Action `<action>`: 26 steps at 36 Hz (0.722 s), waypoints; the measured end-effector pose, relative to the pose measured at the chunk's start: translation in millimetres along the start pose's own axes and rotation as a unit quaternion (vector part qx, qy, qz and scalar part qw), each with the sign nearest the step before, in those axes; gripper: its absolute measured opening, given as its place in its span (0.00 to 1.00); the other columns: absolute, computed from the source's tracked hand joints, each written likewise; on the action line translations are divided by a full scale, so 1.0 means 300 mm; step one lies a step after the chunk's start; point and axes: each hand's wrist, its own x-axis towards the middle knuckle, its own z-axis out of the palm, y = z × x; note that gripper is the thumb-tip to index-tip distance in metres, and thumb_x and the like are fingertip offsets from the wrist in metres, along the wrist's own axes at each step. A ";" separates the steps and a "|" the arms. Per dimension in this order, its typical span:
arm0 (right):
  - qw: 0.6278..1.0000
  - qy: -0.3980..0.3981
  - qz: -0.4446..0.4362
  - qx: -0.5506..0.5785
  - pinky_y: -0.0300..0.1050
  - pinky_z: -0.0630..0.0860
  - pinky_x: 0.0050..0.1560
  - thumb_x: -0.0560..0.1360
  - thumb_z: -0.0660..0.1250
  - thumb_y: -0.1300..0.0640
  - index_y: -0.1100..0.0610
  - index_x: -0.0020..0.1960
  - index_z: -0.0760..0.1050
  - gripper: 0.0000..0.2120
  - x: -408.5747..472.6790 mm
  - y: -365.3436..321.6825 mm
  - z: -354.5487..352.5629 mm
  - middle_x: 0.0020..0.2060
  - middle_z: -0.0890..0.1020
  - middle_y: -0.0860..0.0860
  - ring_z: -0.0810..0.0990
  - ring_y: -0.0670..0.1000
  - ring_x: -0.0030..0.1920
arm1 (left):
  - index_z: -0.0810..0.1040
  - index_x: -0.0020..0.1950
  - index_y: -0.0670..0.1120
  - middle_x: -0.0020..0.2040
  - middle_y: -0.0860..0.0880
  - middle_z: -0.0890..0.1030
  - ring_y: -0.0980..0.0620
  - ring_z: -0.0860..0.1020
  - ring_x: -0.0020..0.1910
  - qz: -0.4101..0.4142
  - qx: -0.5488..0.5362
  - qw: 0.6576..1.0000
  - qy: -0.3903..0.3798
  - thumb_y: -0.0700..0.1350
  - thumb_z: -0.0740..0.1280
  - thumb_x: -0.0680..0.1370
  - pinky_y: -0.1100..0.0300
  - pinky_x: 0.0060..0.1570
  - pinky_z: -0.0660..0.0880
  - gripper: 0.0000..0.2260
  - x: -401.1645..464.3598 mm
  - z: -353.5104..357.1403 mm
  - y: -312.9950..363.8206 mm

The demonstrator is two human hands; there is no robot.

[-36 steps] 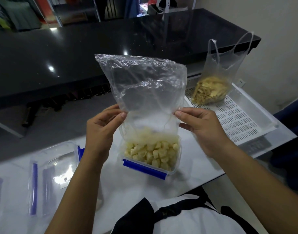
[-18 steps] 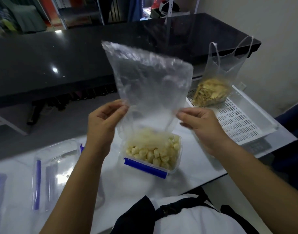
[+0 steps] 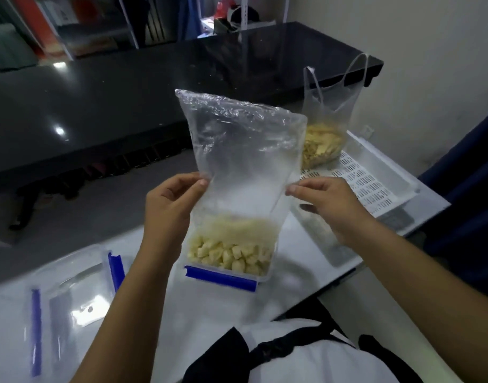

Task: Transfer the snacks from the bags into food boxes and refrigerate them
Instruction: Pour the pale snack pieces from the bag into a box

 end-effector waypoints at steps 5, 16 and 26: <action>0.997 0.066 -0.037 -0.016 0.36 0.79 0.49 0.73 0.76 0.57 0.52 0.40 0.86 0.03 -0.019 -0.030 -0.157 0.40 0.88 0.48 0.85 0.44 0.44 | 0.86 0.46 0.54 0.42 0.52 0.86 0.55 0.82 0.43 0.000 0.000 0.999 -0.053 0.47 0.73 0.76 0.66 0.42 0.78 0.03 0.008 0.092 -0.017; 0.983 0.162 0.049 -0.067 0.59 0.77 0.64 0.74 0.75 0.55 0.55 0.42 0.87 0.05 -0.026 0.009 -0.554 0.45 0.88 0.51 0.85 0.54 0.53 | 0.78 0.63 0.57 0.36 0.43 0.82 0.46 0.84 0.36 -0.100 -0.033 0.958 -0.268 0.37 0.65 0.81 0.51 0.40 0.83 0.17 -0.026 0.450 -0.056; 0.970 0.125 0.121 -0.172 0.43 0.75 0.45 0.73 0.76 0.53 0.54 0.38 0.85 0.07 0.185 0.200 -0.797 0.34 0.85 0.43 0.82 0.49 0.44 | 0.53 0.75 0.74 0.55 0.48 0.84 0.41 0.86 0.41 -0.275 0.033 0.890 -0.362 0.47 0.71 0.78 0.51 0.35 0.82 0.38 -0.106 0.652 -0.144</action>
